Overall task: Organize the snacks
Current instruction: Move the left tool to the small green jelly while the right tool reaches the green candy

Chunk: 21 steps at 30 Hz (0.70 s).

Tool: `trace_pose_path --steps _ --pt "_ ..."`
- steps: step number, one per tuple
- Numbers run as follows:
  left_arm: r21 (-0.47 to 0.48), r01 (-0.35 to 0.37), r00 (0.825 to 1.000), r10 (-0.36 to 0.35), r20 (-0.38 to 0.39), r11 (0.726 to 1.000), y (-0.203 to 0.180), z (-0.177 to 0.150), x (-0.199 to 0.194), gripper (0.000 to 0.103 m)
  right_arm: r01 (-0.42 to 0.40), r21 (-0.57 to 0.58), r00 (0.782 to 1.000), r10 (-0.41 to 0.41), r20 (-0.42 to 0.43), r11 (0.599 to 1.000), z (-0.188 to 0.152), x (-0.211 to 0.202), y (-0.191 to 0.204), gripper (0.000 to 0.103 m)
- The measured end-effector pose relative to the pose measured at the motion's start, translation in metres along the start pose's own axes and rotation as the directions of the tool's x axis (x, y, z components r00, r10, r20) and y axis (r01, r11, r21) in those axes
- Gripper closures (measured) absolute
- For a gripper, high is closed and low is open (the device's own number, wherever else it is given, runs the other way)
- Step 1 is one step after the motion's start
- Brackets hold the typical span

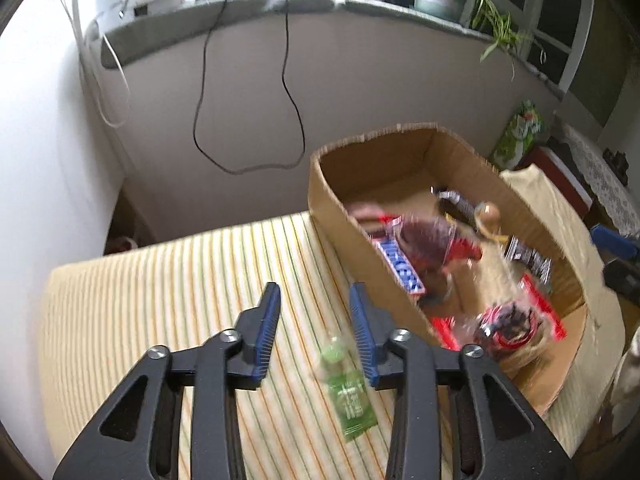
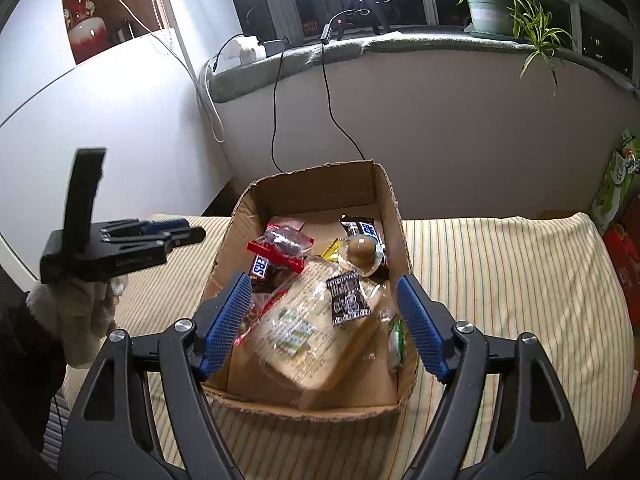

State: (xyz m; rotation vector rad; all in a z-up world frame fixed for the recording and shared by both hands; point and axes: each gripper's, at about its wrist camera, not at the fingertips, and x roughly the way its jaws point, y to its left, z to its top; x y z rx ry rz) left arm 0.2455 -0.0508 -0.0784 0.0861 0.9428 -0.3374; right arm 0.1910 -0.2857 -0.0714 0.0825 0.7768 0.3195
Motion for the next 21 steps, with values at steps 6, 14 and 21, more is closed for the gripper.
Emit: trace_pose_path --steps 6,14,21 --pt "-0.010 0.036 0.997 -0.036 -0.071 0.999 -0.005 -0.004 0.023 0.092 0.020 0.019 1.000 -0.020 0.004 1.000 -0.006 -0.008 -0.008 0.025" --pt "-0.011 0.059 0.989 -0.060 -0.131 0.998 -0.005 -0.017 0.041 0.093 0.043 0.064 0.999 -0.044 0.005 0.997 -0.007 -0.014 -0.028 0.025" --pt "0.054 0.049 0.992 -0.042 -0.119 0.997 -0.015 -0.042 0.025 0.093 0.036 0.068 0.999 -0.036 -0.007 0.997 -0.013 -0.012 -0.025 0.025"
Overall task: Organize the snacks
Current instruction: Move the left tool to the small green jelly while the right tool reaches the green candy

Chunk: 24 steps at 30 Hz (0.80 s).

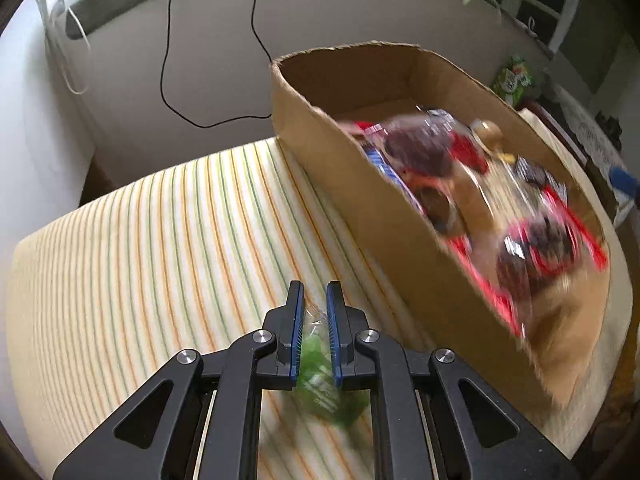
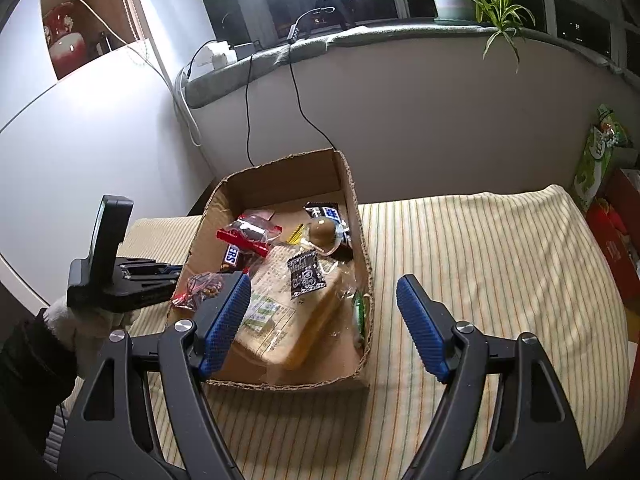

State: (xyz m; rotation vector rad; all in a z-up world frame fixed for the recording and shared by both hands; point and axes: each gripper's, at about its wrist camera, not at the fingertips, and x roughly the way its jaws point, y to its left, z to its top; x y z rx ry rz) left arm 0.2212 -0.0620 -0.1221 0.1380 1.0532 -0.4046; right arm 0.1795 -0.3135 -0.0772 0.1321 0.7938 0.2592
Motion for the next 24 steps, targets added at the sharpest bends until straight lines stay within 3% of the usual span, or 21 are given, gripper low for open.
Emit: trace_pose_path --steps 7,11,15,21,22,24 --pt "0.012 -0.050 0.998 0.050 0.041 0.999 0.004 -0.047 -0.025 0.093 -0.057 -0.035 0.998 0.057 -0.003 0.998 -0.007 -0.011 0.022 0.025" --pt "-0.024 -0.067 0.996 0.068 0.054 0.997 0.016 -0.070 -0.037 0.093 -0.138 -0.088 0.990 0.137 -0.019 0.987 -0.016 -0.018 0.049 0.025" --pt "-0.030 -0.085 0.994 0.087 0.067 0.996 0.021 -0.097 -0.049 0.093 -0.238 -0.180 0.971 0.229 -0.074 0.954 -0.032 -0.016 0.090 0.025" --pt "-0.064 -0.088 0.991 0.094 0.099 0.994 0.023 -0.106 -0.057 0.092 -0.357 -0.300 0.930 0.306 -0.203 0.885 -0.068 0.002 0.149 0.025" --pt "-0.075 -0.090 0.989 0.098 0.110 0.993 0.025 -0.109 -0.060 0.090 -0.351 -0.313 0.931 0.294 -0.216 0.882 -0.074 0.008 0.157 0.025" --pt "-0.098 -0.106 0.983 0.119 0.139 0.990 0.033 -0.116 -0.071 0.069 -0.334 -0.328 0.934 0.264 -0.239 0.884 -0.082 0.023 0.170 0.025"
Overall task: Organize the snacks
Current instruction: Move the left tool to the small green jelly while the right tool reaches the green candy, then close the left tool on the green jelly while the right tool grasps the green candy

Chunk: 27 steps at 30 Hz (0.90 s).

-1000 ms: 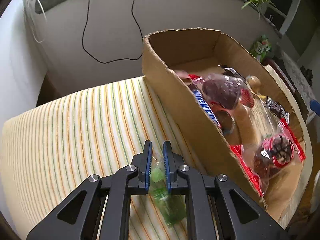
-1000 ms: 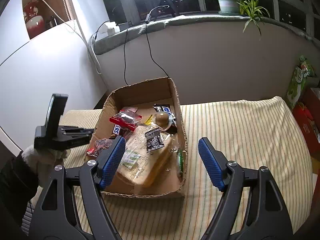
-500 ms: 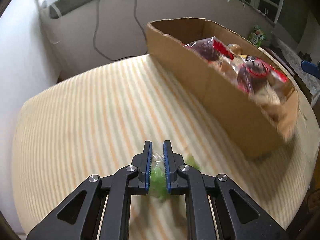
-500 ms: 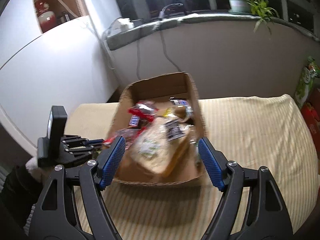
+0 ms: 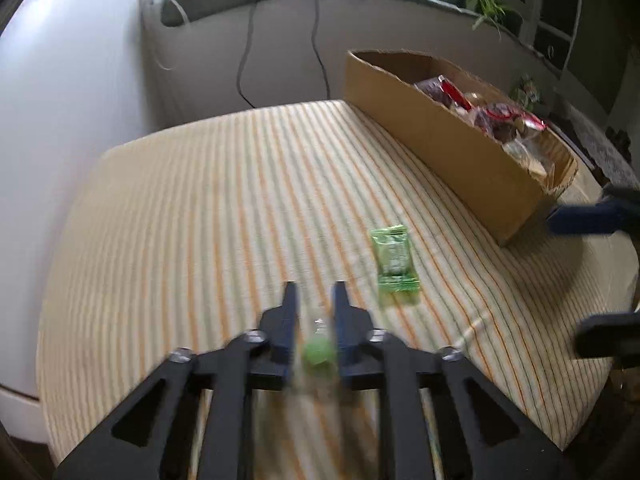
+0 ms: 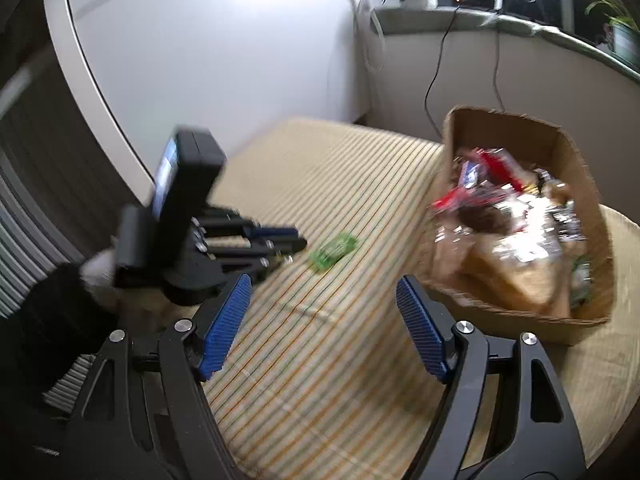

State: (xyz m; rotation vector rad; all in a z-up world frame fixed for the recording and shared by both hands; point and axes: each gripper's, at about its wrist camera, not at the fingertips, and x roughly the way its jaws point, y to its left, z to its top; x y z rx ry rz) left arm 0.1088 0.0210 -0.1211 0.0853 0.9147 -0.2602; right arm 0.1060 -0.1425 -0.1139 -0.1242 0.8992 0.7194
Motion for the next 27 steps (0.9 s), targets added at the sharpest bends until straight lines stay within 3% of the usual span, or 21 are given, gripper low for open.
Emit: trace_pose_path --steps 2,7,14,25,27 --pt "-0.007 -0.007 0.999 0.007 0.034 1.000 0.004 -0.007 -0.013 0.066 0.008 0.004 1.000 -0.007 -0.024 1.000 0.001 0.017 0.003 0.027" --pt "-0.045 0.032 0.999 -0.030 0.043 0.998 0.011 -0.019 -0.024 0.066 0.029 0.016 0.996 -0.028 -0.083 0.999 0.005 0.049 0.004 0.046" --pt "-0.043 0.057 0.998 -0.056 0.028 0.997 0.009 -0.028 -0.019 0.066 0.082 0.020 0.990 -0.079 -0.114 0.996 0.009 0.080 0.007 0.046" --pt "0.024 0.024 1.000 -0.025 0.014 0.999 0.005 -0.022 -0.009 0.066 0.137 0.017 0.982 -0.133 -0.136 0.990 0.025 0.105 0.008 0.046" --pt "0.022 0.026 1.000 -0.026 0.015 0.999 0.006 -0.022 -0.008 0.073 0.145 0.012 0.980 -0.142 -0.138 0.989 0.028 0.108 0.008 0.046"
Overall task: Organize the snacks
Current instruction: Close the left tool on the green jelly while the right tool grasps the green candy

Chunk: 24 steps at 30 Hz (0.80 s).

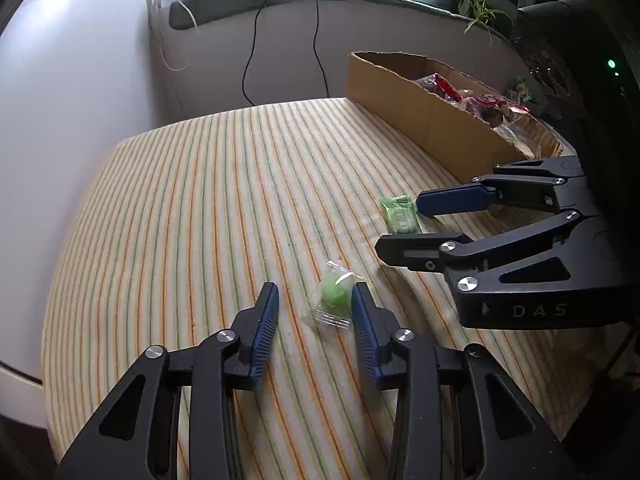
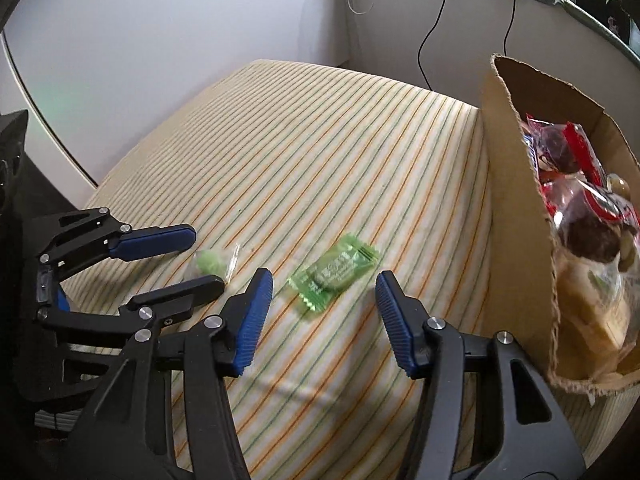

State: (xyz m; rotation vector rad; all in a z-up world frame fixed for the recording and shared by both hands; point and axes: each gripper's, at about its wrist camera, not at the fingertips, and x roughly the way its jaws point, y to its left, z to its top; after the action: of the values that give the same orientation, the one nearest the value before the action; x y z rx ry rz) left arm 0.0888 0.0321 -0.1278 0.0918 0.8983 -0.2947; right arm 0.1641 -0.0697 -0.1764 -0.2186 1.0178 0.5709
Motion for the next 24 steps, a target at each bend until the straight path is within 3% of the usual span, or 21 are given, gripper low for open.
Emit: trace_pose_path --steps 3,6,8,10,12,24 --pt "0.011 -0.009 1.000 0.009 0.000 1.000 0.000 0.000 0.001 0.081 0.013 -0.012 1.000 -0.013 -0.002 1.000 0.003 0.003 0.002 0.046" --pt "0.007 -0.011 1.000 0.011 -0.001 1.000 0.001 0.000 0.001 0.081 0.044 -0.053 0.999 -0.044 0.000 0.998 0.003 0.006 0.009 0.050" --pt "-0.005 -0.015 1.000 0.015 0.001 1.000 0.004 0.000 0.001 0.081 0.063 -0.082 0.998 -0.062 0.004 0.995 0.003 0.007 0.013 0.055" --pt "-0.022 -0.017 1.000 0.017 0.004 1.000 0.008 0.000 0.000 0.081 0.094 -0.119 0.996 -0.093 0.014 0.989 0.002 0.009 0.016 0.070" --pt "-0.037 -0.019 1.000 0.019 0.007 0.999 0.011 0.000 -0.002 0.081 0.111 -0.152 0.994 -0.110 0.019 0.982 0.001 0.009 0.018 0.078" --pt "-0.097 -0.033 0.999 0.036 0.023 0.995 0.022 -0.005 -0.017 0.081 0.062 -0.136 0.997 -0.057 0.043 0.989 0.003 -0.002 0.015 0.080"
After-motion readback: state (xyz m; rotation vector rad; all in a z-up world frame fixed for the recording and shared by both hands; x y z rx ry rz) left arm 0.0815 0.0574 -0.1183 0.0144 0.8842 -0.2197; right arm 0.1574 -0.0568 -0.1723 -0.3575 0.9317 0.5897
